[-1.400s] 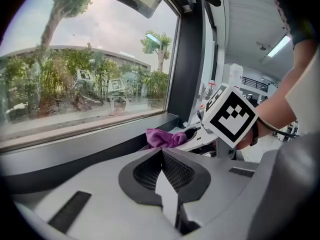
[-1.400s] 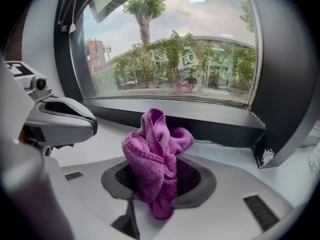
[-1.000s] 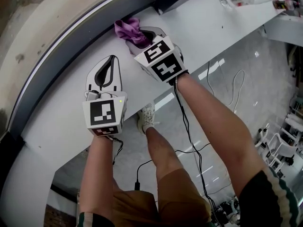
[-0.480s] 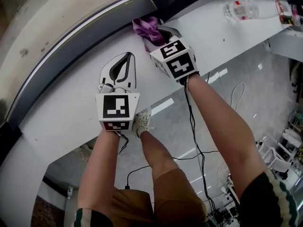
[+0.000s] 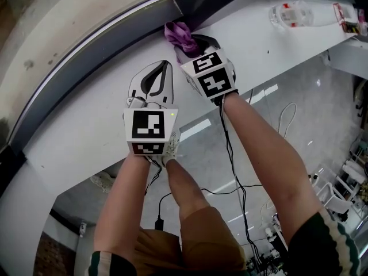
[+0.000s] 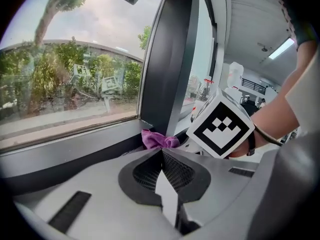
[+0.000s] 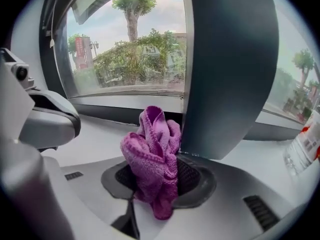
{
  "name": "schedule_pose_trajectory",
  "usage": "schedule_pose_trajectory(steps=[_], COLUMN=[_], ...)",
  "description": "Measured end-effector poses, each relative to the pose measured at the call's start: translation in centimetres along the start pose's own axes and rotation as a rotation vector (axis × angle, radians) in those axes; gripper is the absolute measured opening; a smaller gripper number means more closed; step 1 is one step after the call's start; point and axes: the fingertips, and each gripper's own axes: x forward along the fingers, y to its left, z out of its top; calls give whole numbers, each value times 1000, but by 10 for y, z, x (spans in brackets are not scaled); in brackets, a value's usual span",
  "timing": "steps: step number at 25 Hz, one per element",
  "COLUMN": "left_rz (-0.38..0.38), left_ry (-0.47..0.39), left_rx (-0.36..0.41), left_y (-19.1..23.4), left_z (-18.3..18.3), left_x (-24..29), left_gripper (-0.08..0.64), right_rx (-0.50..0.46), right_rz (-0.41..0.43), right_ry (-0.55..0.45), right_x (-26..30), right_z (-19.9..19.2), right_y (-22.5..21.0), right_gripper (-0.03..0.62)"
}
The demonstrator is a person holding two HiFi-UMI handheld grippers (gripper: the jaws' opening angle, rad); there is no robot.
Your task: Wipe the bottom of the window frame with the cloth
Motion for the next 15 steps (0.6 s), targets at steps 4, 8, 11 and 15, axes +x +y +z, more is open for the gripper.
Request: schedule_pose_trajectory(steps=[4,8,11,15], left_rz=[-16,-31,-32,-41], left_ry=[22,37,39,51], left_rx=[17,29,43,52], left_y=[-6,-11,-13,-24], left_z=[-5,-9,-8,-10], left_x=[-2,-2,-1,-1], left_gripper=[3,3,3,2], right_rx=[19,-2,-10,-27], right_rz=[6,33,42,53], right_ry=[0,45,52,61], right_x=[0,-5,-9,-19], right_z=[0,-10,-14,-25], right_y=[-1,3,7,11], right_gripper=[163,163,163,163])
